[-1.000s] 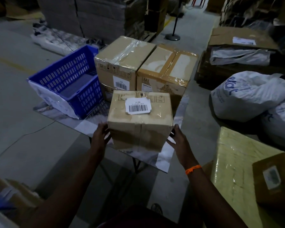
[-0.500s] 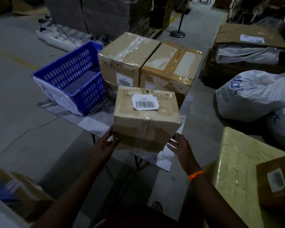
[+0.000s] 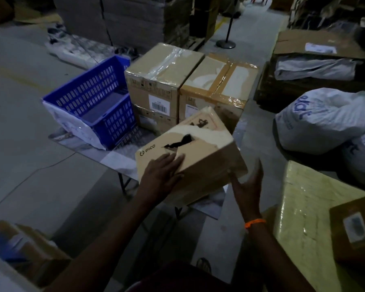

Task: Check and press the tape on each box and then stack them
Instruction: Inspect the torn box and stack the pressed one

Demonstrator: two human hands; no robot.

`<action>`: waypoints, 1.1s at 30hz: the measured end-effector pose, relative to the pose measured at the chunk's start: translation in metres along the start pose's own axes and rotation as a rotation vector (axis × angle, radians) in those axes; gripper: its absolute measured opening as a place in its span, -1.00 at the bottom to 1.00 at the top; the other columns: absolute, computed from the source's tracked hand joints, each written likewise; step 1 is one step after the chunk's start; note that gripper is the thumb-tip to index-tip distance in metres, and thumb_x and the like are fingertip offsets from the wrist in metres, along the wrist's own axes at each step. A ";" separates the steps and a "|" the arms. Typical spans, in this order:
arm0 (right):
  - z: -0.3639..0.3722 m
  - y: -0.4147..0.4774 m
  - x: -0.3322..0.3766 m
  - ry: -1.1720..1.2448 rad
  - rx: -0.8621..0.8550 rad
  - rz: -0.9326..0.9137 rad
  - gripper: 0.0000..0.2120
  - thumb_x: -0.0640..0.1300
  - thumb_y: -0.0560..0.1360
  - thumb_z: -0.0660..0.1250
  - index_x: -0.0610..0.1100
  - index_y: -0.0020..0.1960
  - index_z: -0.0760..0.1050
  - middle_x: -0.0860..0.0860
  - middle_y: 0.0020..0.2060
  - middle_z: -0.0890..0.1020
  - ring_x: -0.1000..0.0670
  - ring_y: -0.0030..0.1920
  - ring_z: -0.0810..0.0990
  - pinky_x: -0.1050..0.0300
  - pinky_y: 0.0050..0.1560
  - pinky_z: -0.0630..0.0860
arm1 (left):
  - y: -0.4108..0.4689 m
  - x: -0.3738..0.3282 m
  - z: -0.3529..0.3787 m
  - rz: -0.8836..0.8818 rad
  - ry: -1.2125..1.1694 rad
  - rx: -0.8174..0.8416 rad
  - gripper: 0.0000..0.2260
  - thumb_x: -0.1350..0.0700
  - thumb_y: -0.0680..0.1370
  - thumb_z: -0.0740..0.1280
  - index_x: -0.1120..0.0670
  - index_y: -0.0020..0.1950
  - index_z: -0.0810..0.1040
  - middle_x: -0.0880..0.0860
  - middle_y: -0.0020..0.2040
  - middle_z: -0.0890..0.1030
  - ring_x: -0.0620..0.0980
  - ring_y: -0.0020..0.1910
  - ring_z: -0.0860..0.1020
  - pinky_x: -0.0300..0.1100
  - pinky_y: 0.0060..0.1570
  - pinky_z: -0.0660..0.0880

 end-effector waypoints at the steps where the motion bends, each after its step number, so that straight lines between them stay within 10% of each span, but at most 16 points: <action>1: -0.007 0.010 0.018 -0.018 0.043 -0.110 -0.20 0.02 0.55 0.49 -0.08 0.64 0.16 -0.08 0.59 0.28 0.04 0.53 0.27 0.09 0.47 0.29 | 0.004 -0.008 0.008 0.022 0.045 0.015 -0.46 -0.25 0.62 0.13 -0.09 0.56 0.32 0.10 0.50 0.44 0.16 0.49 0.37 0.28 0.36 0.35; 8: -0.027 0.021 0.033 0.178 0.289 -0.127 -0.52 0.17 0.58 0.30 0.01 0.44 0.48 0.06 0.26 0.64 0.11 0.27 0.59 0.08 0.25 0.57 | 0.002 -0.023 0.020 0.010 -0.041 -0.044 -0.54 -0.21 0.61 0.21 -0.02 0.43 0.52 0.12 0.49 0.45 0.17 0.50 0.34 0.28 0.42 0.30; 14: -0.028 -0.005 -0.017 0.267 0.224 0.075 -0.39 0.52 0.41 0.32 0.07 0.20 0.54 0.05 0.08 0.70 0.03 0.13 0.68 -0.07 0.10 0.65 | -0.035 0.038 0.010 -0.480 -0.293 -0.160 -0.34 -0.28 0.58 0.27 -0.02 0.60 0.25 0.11 0.61 0.24 0.14 0.55 0.24 0.10 0.44 0.25; 18: -0.017 -0.023 -0.029 0.218 0.245 0.096 -0.49 0.24 0.49 0.41 0.07 0.37 0.46 0.13 0.17 0.65 0.17 0.15 0.65 0.34 -0.02 0.59 | -0.035 0.041 0.015 -0.538 -0.390 -0.122 -0.24 -0.31 0.54 0.32 -0.12 0.64 0.09 0.11 0.60 0.25 0.17 0.50 0.31 0.14 0.36 0.35; 33: -0.008 -0.016 -0.044 0.294 0.271 0.146 -0.40 0.20 0.49 0.46 0.03 0.46 0.44 0.03 0.28 0.60 0.06 0.26 0.60 0.31 0.00 0.60 | -0.044 0.048 0.022 -0.679 -0.553 -0.118 -0.21 -0.23 0.54 0.38 -0.14 0.64 0.03 0.12 0.59 0.23 0.19 0.47 0.33 0.12 0.31 0.40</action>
Point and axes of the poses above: each hand's wrist, its own y-axis towards the middle knuckle, its own z-axis out of the palm, x = y × z, the point moved 9 cm from there along y, towards the middle knuckle
